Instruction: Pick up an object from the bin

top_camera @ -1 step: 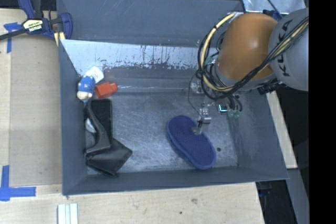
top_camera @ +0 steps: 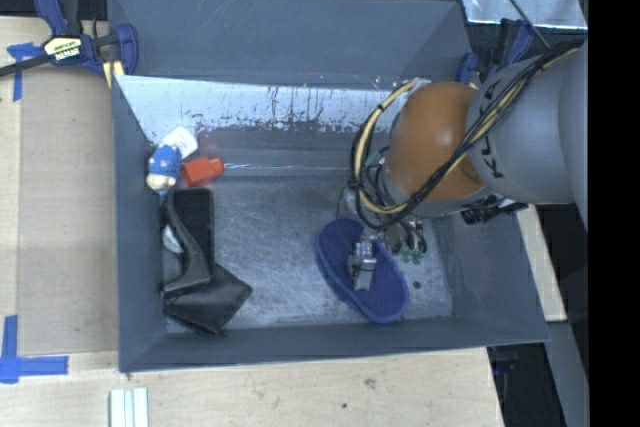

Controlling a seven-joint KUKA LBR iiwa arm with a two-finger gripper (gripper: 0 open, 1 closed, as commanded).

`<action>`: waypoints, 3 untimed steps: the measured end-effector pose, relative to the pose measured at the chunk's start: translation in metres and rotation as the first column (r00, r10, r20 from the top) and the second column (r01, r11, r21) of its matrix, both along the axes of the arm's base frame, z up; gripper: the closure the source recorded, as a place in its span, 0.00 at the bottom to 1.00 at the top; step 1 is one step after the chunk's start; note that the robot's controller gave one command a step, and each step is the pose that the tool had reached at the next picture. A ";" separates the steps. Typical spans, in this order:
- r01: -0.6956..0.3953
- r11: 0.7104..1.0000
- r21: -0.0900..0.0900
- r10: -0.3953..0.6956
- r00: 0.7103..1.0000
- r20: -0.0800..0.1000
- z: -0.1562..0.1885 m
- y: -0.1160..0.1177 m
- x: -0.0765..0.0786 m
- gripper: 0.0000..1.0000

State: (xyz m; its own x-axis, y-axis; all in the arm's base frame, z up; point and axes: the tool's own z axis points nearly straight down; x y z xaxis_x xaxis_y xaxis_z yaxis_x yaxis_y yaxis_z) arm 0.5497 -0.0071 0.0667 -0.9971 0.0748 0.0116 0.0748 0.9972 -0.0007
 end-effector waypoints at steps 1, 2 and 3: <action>0.000 1.000 0.000 0.000 1.000 0.025 0.007 0.000 0.007 1.00; 0.017 1.000 -0.001 -0.017 1.000 0.024 0.119 -0.012 0.013 1.00; 0.017 1.000 0.000 -0.017 1.000 0.015 0.114 -0.011 0.011 0.00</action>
Offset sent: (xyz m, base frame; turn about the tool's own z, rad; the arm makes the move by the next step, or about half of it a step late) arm 0.0000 0.0000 0.0000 0.0000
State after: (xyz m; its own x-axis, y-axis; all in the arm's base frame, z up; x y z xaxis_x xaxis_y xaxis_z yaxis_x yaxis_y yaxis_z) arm 0.5609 -0.0183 0.1808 -0.9958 0.0914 -0.0034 0.0914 0.9958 0.0000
